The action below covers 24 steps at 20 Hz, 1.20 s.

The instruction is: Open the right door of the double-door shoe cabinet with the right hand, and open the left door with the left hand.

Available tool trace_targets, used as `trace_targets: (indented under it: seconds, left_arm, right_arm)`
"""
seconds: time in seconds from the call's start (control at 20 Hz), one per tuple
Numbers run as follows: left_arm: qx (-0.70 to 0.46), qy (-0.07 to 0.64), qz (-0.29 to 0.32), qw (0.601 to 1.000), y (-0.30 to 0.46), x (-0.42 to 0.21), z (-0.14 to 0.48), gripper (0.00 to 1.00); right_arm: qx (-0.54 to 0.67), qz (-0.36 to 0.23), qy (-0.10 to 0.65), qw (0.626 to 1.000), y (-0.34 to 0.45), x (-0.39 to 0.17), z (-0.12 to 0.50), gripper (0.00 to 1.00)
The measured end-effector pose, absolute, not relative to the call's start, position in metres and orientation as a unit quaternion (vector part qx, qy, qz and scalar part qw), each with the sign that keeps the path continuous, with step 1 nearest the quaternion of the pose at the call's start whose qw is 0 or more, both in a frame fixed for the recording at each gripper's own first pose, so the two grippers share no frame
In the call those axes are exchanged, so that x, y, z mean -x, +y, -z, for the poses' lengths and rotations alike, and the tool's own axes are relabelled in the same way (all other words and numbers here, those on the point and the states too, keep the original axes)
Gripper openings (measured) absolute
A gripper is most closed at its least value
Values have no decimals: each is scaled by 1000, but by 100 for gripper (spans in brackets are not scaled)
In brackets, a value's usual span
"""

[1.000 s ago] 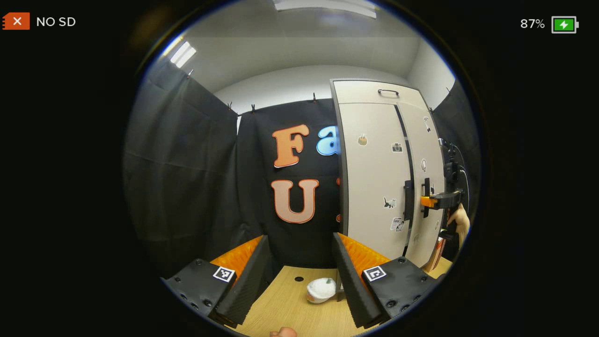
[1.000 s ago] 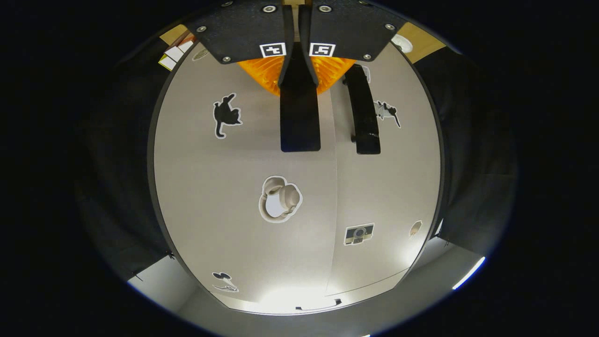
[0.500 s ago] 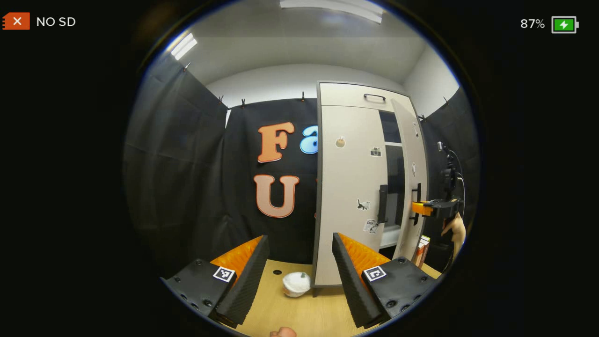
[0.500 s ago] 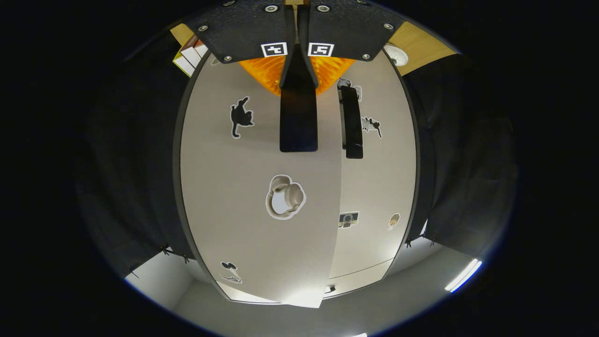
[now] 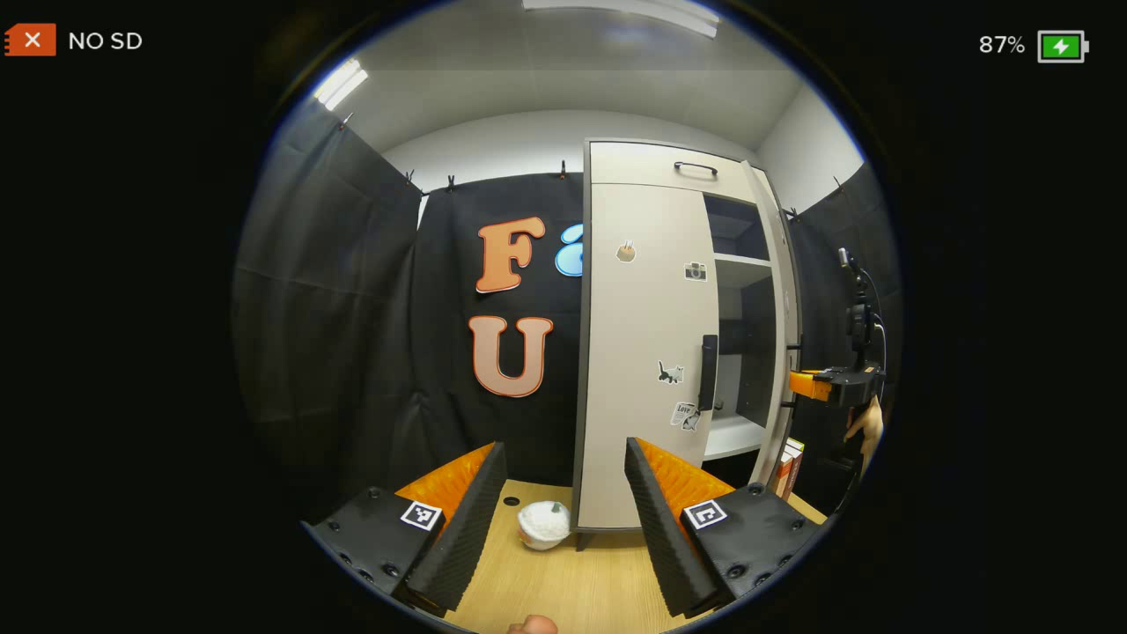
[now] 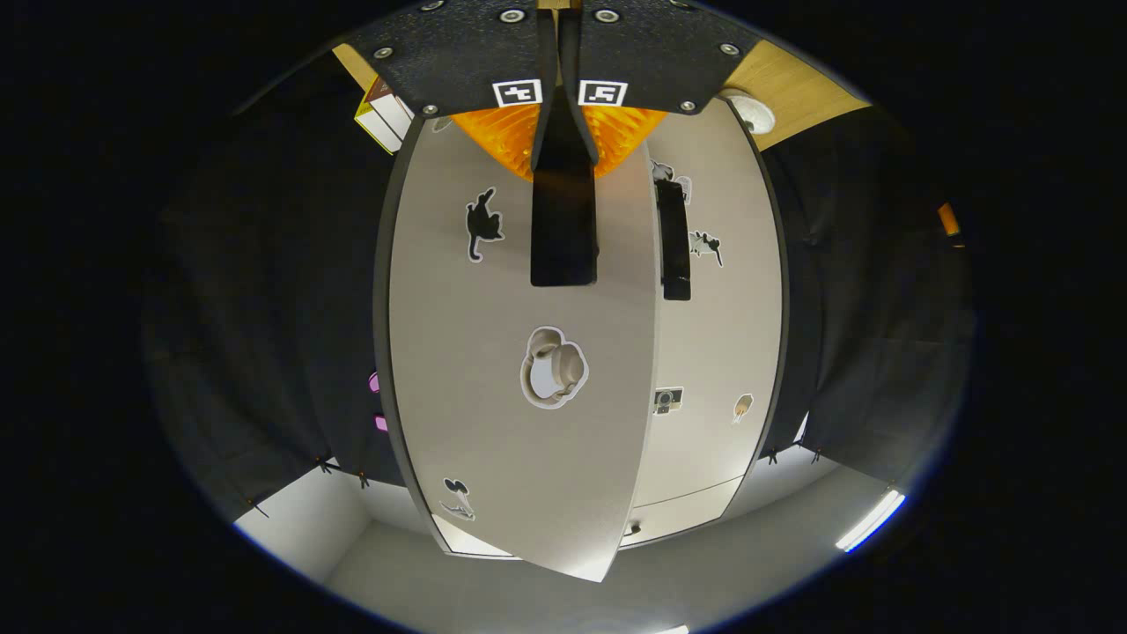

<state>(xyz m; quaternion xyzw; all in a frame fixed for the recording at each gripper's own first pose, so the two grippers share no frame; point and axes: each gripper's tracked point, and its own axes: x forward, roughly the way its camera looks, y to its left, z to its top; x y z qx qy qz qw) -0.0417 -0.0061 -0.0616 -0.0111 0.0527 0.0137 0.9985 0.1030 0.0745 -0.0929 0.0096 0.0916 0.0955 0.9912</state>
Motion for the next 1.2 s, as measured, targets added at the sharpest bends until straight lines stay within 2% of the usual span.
trace_targets:
  seconds: [0.45,0.9,1.2]
  left_arm:
    - [4,43,-17,999,-19,41,58,82]
    - [-3,42,6,999,-47,41,55,82]
    - [-8,44,21,999,-73,32,58,81]
  right_arm:
    - [-14,-65,85,994,23,-69,84,0]
    - [10,44,72,996,-64,-49,80,0]
    - [-23,40,64,997,-98,-45,82,0]
